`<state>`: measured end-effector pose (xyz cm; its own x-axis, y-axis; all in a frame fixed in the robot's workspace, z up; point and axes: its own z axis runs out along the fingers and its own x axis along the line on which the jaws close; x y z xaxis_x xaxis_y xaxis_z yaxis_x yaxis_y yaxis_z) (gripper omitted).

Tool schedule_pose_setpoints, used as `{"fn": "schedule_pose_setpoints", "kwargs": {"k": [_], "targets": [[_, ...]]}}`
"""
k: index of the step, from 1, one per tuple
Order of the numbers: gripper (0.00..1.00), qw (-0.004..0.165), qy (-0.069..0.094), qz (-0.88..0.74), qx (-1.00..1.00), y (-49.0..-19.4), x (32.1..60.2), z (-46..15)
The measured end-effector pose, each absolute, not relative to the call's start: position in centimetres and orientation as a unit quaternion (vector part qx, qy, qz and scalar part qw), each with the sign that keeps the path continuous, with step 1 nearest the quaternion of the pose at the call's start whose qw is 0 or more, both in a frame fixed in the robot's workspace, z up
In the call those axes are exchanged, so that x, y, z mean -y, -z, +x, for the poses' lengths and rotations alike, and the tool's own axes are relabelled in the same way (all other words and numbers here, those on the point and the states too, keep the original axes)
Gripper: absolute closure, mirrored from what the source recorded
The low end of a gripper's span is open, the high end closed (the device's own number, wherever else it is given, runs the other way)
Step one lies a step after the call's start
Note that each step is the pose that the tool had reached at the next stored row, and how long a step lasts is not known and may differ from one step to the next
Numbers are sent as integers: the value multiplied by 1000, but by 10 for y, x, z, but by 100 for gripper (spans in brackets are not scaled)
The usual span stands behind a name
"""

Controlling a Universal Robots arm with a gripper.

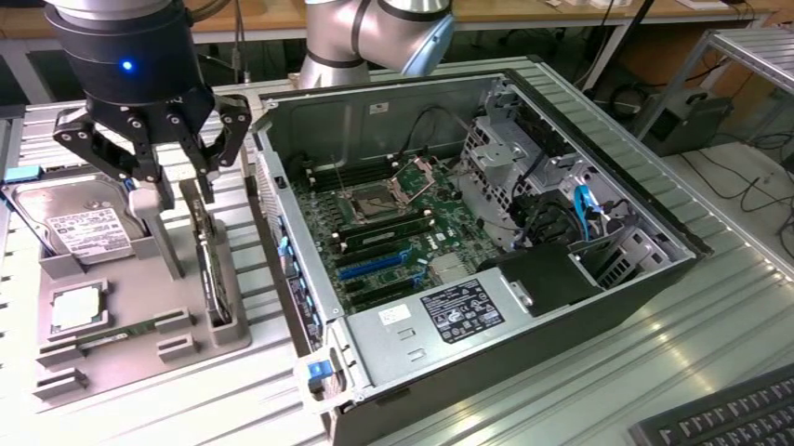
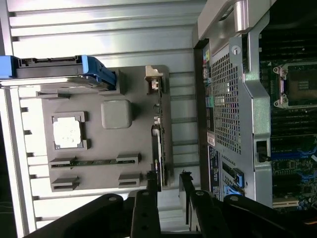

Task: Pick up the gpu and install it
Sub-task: 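Pick up the gpu and move the gpu toward the slot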

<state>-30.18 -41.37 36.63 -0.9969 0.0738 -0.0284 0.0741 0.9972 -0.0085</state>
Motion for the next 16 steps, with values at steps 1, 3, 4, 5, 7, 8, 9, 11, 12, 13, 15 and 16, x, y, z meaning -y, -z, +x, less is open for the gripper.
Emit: {"fn": "schedule_pose_setpoints", "kwargs": {"k": [1, 3, 4, 5, 7, 8, 9, 11, 12, 13, 15, 16], "targets": [[64, 14, 5, 37, -999, -366, 414, -302], [58, 14, 5, 37, -999, -366, 414, -302], [58, 14, 5, 37, -999, -366, 414, -302], [58, 14, 5, 37, -999, -366, 414, -302], [58, 14, 5, 37, -999, -366, 414, -302], [58, 14, 5, 37, -999, -366, 414, -302], [58, 14, 5, 37, -999, -366, 414, -302], [58, 14, 5, 37, -999, -366, 414, -302], [58, 14, 5, 37, -999, -366, 414, -302], [58, 14, 5, 37, -999, -366, 414, -302], [58, 14, 5, 37, -999, -366, 414, -302], [58, 14, 5, 37, -999, -366, 414, -302]]}}
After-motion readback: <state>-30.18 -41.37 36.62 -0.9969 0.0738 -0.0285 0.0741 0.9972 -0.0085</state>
